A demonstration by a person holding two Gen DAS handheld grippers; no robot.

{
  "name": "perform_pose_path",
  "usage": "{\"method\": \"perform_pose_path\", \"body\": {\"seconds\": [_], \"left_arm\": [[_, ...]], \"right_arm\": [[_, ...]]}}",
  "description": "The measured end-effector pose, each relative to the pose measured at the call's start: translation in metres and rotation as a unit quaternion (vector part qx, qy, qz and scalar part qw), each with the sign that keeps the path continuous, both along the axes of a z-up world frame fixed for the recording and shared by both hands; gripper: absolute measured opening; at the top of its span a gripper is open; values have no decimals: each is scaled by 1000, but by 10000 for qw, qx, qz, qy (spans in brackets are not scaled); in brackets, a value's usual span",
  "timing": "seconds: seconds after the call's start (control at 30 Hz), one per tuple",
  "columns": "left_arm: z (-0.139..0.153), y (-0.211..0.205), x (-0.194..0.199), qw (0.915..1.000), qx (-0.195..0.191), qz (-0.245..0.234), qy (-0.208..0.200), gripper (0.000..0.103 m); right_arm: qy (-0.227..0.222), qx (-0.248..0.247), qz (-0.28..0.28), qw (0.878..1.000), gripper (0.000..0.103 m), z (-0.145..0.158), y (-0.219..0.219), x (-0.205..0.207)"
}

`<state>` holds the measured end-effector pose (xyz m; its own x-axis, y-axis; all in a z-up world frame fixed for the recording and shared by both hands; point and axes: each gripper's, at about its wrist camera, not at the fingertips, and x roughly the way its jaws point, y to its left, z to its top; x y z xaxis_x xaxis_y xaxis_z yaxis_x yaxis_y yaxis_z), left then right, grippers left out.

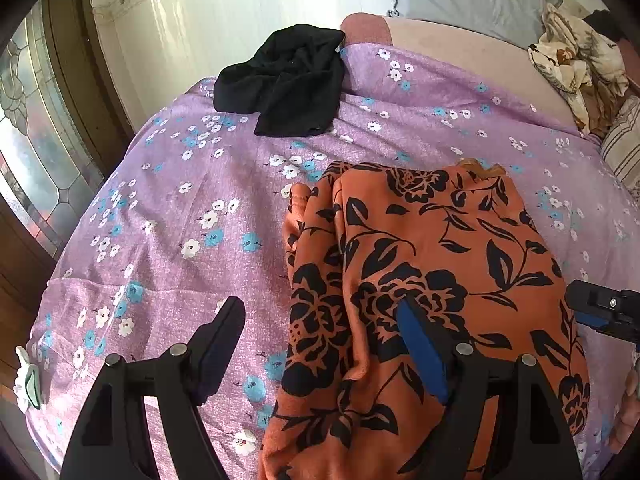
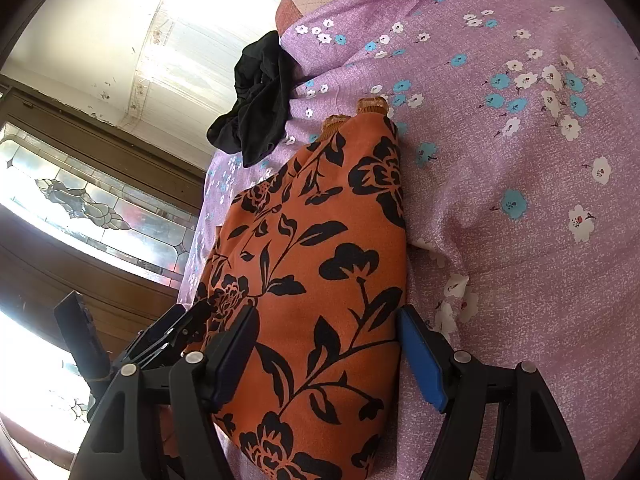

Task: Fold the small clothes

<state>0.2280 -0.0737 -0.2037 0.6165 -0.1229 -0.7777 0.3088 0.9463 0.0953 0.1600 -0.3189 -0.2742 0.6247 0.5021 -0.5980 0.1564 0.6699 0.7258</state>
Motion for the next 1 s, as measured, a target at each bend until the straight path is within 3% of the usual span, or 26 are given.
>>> {"method": "perform_pose_path", "body": {"seconds": [0.4, 0.53, 0.67, 0.83, 1.0], "left_arm": [[-9, 0, 6, 9998, -6, -1, 208, 79], [-18, 2, 14, 9972, -322, -109, 663, 79], [-26, 15, 25, 9883, -909, -70, 1225, 79], [-41, 34, 37, 9617, -1874, 22, 2001, 79], [-47, 34, 37, 9564, -2015, -44, 2112, 79]], "right_arm": [[-2, 9, 3, 10000, 74, 0, 0, 0], [-4, 10, -1, 10000, 75, 0, 0, 0], [-7, 36, -9, 10000, 75, 0, 0, 0], [-14, 217, -85, 9997, 75, -3, -5, 0], [93, 326, -80, 9994, 78, -14, -3, 9]]}}
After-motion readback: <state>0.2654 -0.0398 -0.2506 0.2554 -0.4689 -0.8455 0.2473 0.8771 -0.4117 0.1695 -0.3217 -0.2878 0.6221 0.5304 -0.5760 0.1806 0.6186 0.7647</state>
